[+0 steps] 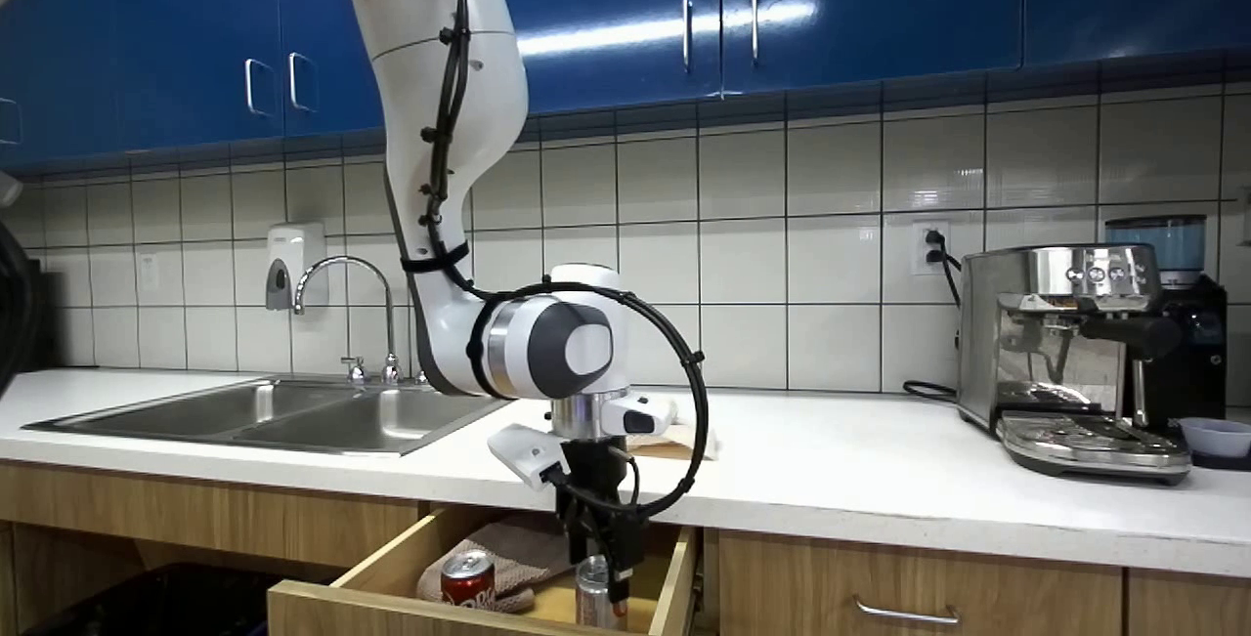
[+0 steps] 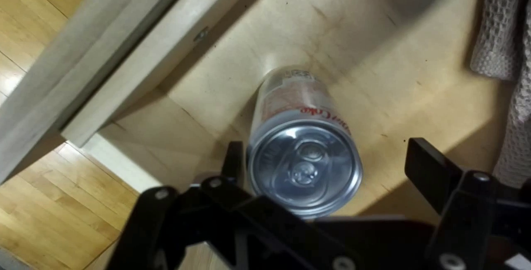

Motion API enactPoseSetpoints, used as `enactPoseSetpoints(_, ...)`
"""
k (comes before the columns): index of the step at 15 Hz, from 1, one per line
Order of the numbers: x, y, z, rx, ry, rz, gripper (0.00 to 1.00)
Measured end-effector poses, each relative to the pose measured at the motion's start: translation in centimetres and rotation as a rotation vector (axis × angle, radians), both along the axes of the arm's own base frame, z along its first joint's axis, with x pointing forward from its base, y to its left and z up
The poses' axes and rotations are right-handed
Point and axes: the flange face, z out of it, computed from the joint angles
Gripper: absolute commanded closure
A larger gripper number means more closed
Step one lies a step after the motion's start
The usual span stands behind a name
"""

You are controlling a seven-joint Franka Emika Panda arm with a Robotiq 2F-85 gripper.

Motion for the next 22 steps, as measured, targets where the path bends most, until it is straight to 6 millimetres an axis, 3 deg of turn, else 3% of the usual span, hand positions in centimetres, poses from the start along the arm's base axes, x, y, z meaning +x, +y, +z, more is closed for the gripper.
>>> enactPoseSetpoints(7,-0.2,1.6,1.4,0.002,-0.008,0.043,0.00)
enactPoseSetpoints(22,-4.3,3.8,6.2,-0.005,-0.010,0.215,0.00)
